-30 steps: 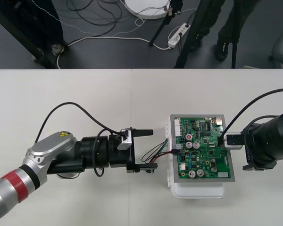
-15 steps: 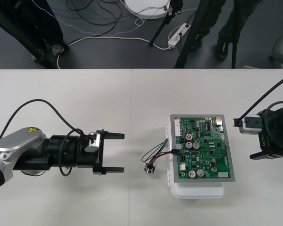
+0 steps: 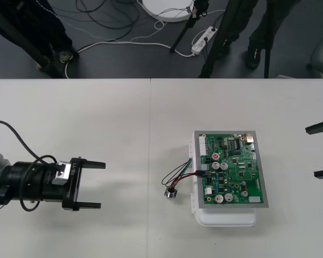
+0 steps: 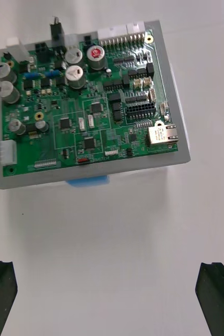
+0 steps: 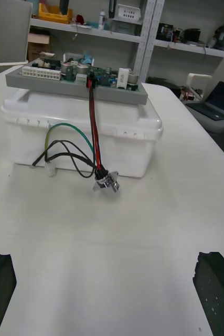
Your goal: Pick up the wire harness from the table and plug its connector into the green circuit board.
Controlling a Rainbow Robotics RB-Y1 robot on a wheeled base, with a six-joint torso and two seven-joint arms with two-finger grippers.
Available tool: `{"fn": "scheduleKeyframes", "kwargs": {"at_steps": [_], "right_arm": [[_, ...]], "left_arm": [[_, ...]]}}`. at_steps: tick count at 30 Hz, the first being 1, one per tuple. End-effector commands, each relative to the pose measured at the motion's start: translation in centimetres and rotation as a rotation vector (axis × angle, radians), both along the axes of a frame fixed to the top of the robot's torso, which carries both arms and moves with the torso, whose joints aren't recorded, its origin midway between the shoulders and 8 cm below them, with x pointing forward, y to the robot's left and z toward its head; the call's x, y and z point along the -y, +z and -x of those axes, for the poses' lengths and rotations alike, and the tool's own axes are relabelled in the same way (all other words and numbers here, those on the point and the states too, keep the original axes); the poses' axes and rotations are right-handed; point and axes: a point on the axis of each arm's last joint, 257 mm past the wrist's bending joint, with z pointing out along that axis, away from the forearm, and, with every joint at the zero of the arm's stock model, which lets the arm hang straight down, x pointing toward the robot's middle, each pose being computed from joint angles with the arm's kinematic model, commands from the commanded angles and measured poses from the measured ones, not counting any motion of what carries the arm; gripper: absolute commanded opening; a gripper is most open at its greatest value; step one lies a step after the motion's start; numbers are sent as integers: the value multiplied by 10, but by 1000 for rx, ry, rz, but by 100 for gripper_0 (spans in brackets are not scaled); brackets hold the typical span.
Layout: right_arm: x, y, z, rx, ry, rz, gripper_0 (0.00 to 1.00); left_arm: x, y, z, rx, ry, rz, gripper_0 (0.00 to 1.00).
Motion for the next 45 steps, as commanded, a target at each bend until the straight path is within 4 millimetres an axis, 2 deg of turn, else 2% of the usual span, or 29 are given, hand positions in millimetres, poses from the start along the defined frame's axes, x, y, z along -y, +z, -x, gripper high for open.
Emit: {"fn": "scheduleKeyframes", "kwargs": {"at_steps": [1,7,11,15,18,24,27,31,37,45], "right_arm": [[32,19,17,38,20,22,100],[37,33,38,38,58,-94,100],[38,40,43,62,102,-154,100],[37,44,46,87,135,-204,100],[33,49,45,101,162,-244,100],[18,71,19,185,151,-337,100],[8,78,14,208,161,-368,100],[-2,82,16,211,177,-391,100],[-24,104,27,167,186,-497,100],[-30,103,31,134,180,-469,100]], "left_arm": [[-38,21,27,-9,-83,-21,100],[-57,36,33,-55,-100,-44,100],[-72,51,37,-68,-100,-70,100],[-77,64,38,-75,-91,-81,100],[-80,75,40,-83,-83,-87,100],[-86,100,46,-92,-56,-99,100],[-91,109,48,-94,-43,-124,100],[-98,121,51,-91,-34,-157,100],[-103,140,48,-87,-16,-181,100],[-111,157,47,-80,-14,-213,100]]}}
